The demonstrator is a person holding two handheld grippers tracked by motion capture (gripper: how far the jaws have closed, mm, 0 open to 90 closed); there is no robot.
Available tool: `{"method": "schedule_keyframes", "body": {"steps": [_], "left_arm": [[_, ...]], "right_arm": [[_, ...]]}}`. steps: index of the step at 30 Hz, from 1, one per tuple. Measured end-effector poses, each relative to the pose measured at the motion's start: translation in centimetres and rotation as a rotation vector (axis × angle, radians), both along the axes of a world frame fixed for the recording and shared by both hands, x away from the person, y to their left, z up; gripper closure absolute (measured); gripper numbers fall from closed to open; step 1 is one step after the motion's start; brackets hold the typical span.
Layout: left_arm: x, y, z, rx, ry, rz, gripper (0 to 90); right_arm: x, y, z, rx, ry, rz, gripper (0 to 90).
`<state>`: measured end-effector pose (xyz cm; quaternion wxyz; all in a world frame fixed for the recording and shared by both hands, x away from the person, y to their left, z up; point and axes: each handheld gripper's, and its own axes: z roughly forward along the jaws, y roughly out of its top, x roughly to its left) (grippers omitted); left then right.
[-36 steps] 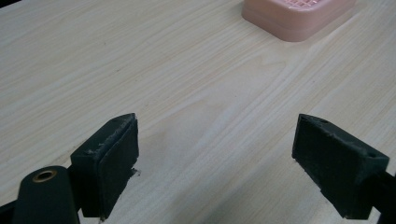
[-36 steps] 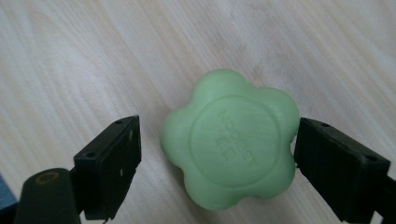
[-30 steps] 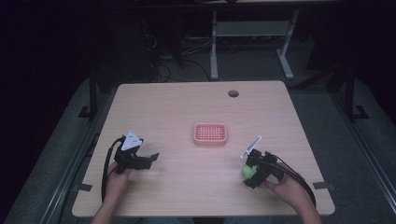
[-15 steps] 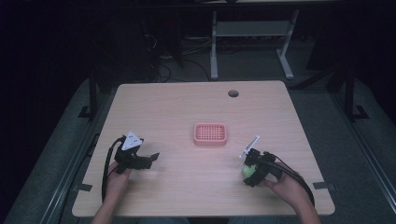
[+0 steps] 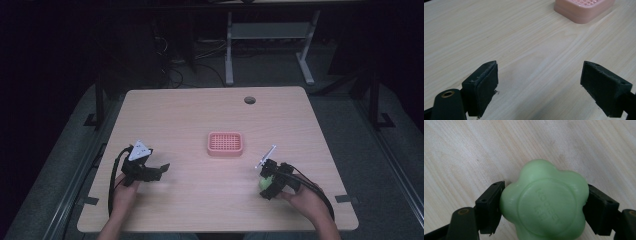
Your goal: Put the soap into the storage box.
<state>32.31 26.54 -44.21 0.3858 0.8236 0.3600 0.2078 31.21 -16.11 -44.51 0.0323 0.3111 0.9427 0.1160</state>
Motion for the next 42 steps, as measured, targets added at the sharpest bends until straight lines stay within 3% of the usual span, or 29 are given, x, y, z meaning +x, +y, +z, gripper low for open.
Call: {"method": "schedule_keyframes", "body": {"steps": [7,12,15,19,33,42], "left_arm": [[-0.5,0.6,0.1,-0.011,-0.005,0.01,14.4],[-0.5,0.5,0.1,-0.015,-0.005,0.011,14.4],[-0.4,0.2,0.1,-0.006,-0.009,0.004,14.4],[-0.5,0.1,0.1,-0.009,-0.004,-0.001,14.4],[-0.4,-0.1,0.0,0.003,-0.001,-0.005,14.4],[-0.4,-0.1,0.0,0.014,-0.001,-0.006,14.4]], "right_arm": [[0.0,0.0,0.1,-0.005,0.002,0.014,25.0],[0.1,-0.4,0.3,0.023,-0.006,0.02,25.3],[0.2,-0.6,0.7,0.061,-0.012,0.013,25.5],[0.5,-0.6,1.2,0.054,-0.026,0.017,25.6],[1.8,-2.0,3.3,0.121,-0.056,-0.021,25.6],[3.1,-1.6,4.6,0.134,-0.069,-0.006,25.6]]}}
